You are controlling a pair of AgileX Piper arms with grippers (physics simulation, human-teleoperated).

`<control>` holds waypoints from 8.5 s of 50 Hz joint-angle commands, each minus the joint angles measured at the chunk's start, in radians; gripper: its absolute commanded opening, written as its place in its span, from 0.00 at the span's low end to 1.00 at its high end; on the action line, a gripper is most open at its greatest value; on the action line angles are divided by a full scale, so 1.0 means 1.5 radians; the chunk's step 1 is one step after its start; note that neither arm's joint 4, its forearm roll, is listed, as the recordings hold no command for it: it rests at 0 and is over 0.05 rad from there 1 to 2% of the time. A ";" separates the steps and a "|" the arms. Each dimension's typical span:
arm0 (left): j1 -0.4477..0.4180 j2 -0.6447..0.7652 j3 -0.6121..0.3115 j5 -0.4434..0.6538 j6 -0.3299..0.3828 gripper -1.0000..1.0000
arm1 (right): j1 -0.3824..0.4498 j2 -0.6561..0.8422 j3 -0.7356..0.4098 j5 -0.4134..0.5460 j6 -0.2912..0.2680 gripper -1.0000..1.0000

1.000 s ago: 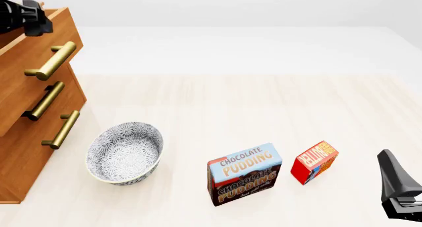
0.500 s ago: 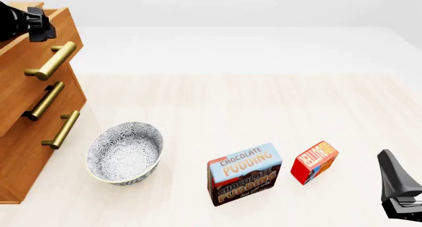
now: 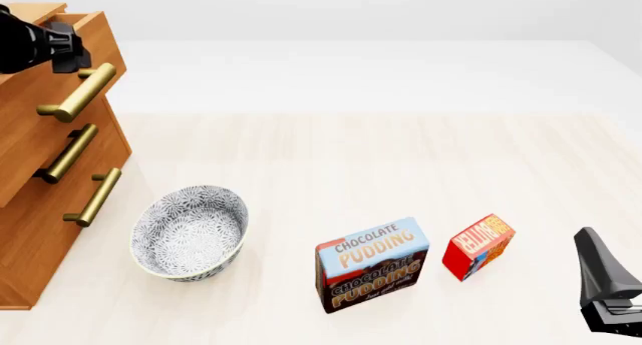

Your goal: Put the butter at the back in the top drawer of the cabinet and close it.

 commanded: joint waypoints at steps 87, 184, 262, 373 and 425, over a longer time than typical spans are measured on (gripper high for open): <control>-0.020 0.023 0.016 -0.006 0.012 1.00 | 0.000 0.000 0.000 0.000 0.000 1.00; -0.167 0.096 -0.059 -0.003 -0.008 1.00 | 0.000 0.000 0.000 0.000 0.000 1.00; -0.247 0.146 -0.097 -0.010 -0.023 1.00 | 0.000 0.000 0.000 0.000 0.000 1.00; -0.412 0.142 -0.367 0.147 0.055 1.00 | 0.000 0.000 0.000 0.000 0.000 1.00; -0.585 0.502 -0.607 0.165 0.011 1.00 | 0.000 0.000 0.000 0.000 0.000 1.00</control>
